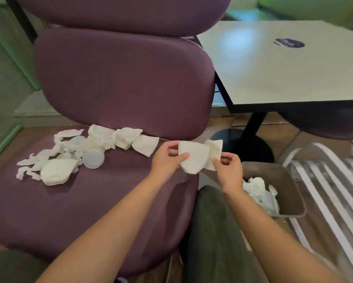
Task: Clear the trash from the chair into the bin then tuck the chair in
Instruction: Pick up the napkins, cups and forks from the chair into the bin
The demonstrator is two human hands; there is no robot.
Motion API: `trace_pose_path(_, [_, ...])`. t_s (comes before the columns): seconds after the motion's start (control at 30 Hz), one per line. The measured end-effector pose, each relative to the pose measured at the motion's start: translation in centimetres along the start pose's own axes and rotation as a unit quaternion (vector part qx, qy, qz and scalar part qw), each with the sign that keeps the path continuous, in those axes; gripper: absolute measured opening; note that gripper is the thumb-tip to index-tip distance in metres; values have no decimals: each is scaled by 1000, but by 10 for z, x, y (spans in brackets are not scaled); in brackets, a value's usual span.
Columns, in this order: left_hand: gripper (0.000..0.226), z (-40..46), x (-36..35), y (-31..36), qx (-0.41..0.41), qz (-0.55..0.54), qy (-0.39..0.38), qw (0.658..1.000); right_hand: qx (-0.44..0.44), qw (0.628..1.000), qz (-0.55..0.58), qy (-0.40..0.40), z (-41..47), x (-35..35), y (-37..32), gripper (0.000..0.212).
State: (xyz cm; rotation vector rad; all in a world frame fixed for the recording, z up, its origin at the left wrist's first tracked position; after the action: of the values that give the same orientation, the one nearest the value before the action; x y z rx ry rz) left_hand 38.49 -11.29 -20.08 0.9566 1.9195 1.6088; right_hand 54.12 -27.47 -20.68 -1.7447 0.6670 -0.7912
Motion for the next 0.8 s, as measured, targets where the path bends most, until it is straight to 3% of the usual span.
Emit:
trace_pose_path(0.27, [47, 37, -148, 9, 2, 98, -121, 988, -50, 994, 23, 98, -2, 124, 45, 26])
trace_pose_path(0.5, [45, 56, -244, -25, 36, 163, -166, 972, -109, 980, -84, 146, 6, 197, 79, 28])
trace_pose_path(0.67, [79, 65, -284, -56, 122, 168, -208, 956, -150, 969, -185, 61, 22, 203, 112, 36])
trace_pose_path(0.8, [69, 66, -288, -61, 128, 187, -234, 945, -157, 968, -194, 20, 25, 191, 118, 35])
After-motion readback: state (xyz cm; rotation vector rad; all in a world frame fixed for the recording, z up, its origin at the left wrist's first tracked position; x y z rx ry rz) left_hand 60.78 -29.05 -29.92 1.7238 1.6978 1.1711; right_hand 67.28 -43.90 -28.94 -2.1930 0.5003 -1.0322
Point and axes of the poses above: each hand's wrist, its own z-axis towards the middle knuckle, its own x-axis out of the back of the hand, y = z × x, the point moved 9 cm from there along z, towards the middle knuckle, and after that the axes turned 15 degrees about -y, right-handed, at the moved point
